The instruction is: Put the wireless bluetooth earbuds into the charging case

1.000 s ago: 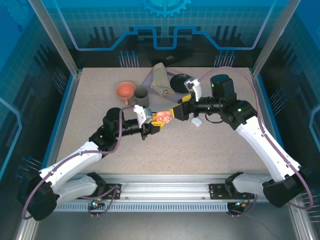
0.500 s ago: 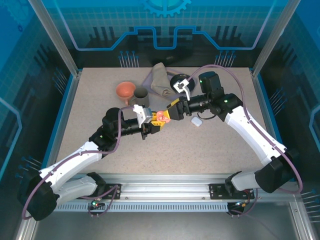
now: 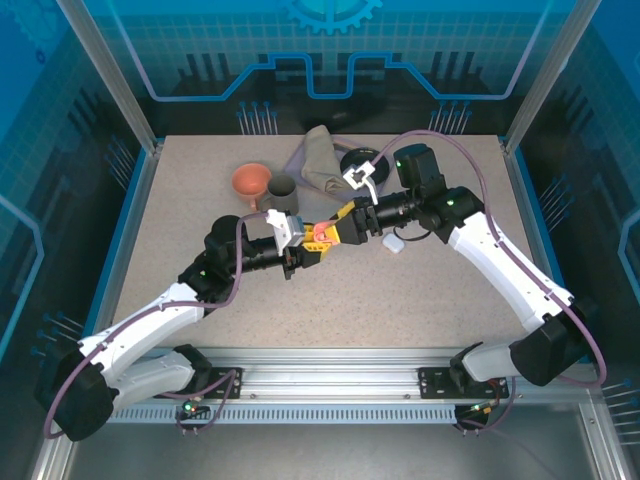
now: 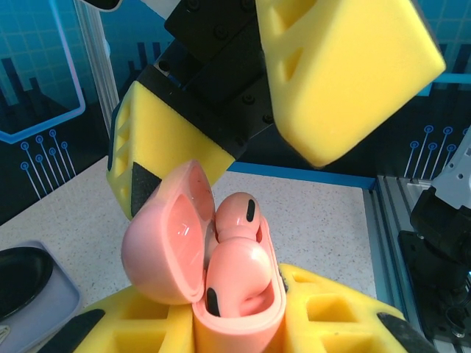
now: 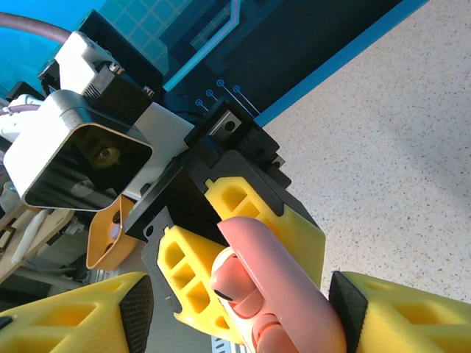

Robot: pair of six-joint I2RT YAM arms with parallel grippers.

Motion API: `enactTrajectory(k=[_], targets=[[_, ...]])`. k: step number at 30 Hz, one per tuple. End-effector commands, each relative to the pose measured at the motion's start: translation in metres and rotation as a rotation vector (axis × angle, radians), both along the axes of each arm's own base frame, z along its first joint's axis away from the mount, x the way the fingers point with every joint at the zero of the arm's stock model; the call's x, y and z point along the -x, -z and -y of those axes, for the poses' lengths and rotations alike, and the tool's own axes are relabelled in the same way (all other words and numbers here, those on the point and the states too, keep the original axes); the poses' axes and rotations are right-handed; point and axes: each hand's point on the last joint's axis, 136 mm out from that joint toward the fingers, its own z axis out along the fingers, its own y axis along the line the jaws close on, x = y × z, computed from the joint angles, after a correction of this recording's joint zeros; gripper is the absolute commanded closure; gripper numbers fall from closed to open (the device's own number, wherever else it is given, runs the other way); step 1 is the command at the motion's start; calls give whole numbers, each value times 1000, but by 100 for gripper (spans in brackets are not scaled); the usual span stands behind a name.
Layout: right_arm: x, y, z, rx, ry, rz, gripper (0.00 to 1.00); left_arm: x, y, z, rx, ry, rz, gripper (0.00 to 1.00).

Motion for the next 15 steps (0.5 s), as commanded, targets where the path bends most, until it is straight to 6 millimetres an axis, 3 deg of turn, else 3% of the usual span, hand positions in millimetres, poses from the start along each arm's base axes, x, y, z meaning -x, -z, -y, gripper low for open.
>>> enactTrajectory(k=[1, 15], targets=[[16, -20, 0, -27, -40, 48, 33, 2, -17, 4, 29, 20, 30, 100], [20, -19, 9, -7, -16, 85, 33, 0, -18, 5, 22, 18, 28, 100]])
